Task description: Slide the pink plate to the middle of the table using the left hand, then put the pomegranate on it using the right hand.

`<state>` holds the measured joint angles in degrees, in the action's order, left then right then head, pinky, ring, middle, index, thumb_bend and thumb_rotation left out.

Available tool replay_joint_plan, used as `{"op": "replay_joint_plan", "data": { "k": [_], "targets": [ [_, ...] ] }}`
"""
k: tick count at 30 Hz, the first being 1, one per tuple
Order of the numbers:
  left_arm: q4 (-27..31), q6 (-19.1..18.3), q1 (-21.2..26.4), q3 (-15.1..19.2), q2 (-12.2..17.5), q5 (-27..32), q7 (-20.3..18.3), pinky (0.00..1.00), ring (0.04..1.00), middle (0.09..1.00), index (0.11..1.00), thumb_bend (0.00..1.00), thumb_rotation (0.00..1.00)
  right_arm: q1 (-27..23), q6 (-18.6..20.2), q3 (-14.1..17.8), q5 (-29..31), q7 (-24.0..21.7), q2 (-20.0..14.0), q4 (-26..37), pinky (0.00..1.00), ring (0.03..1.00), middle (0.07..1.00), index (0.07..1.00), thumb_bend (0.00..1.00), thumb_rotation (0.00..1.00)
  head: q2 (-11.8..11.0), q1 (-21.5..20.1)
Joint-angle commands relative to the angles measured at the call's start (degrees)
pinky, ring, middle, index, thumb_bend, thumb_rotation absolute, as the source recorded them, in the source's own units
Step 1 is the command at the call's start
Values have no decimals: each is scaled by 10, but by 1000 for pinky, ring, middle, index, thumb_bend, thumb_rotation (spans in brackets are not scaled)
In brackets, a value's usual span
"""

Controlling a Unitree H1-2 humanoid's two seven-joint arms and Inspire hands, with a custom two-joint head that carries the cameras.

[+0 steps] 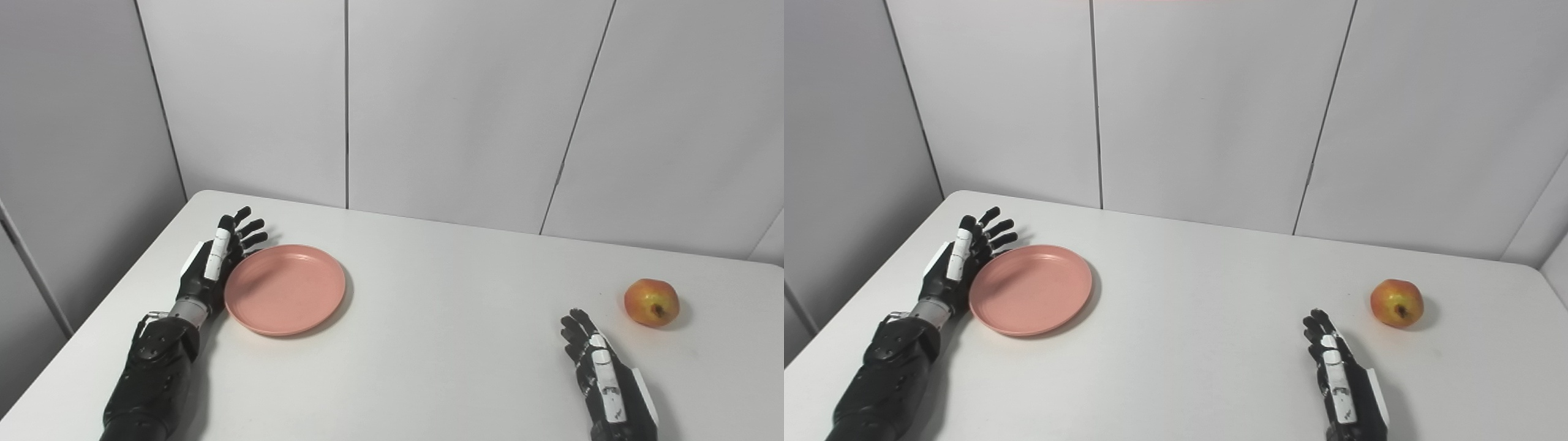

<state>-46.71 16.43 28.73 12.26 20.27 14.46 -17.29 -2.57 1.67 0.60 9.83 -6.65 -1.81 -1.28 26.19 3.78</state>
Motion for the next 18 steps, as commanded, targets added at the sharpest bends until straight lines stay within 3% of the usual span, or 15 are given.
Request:
{"op": "replay_joint_plan", "data": {
  "k": [1,9,18],
  "targets": [
    [14,-4,8,-8,-16,-1,4,759,840,872,913,1000,947,30,14,-6,0,3,14,-25,978,926,893,887,754,875,1,-2],
    [32,-30,5,-32,-44,-24,26,708,826,865,915,1000,978,29,20,-9,-5,12,23,-21,968,917,882,875,769,867,5,-19],
    [90,-78,-13,-43,-61,-24,32,732,844,873,941,978,979,30,23,-20,-20,22,33,-12,958,913,879,881,791,870,19,-51]
  ]
}}
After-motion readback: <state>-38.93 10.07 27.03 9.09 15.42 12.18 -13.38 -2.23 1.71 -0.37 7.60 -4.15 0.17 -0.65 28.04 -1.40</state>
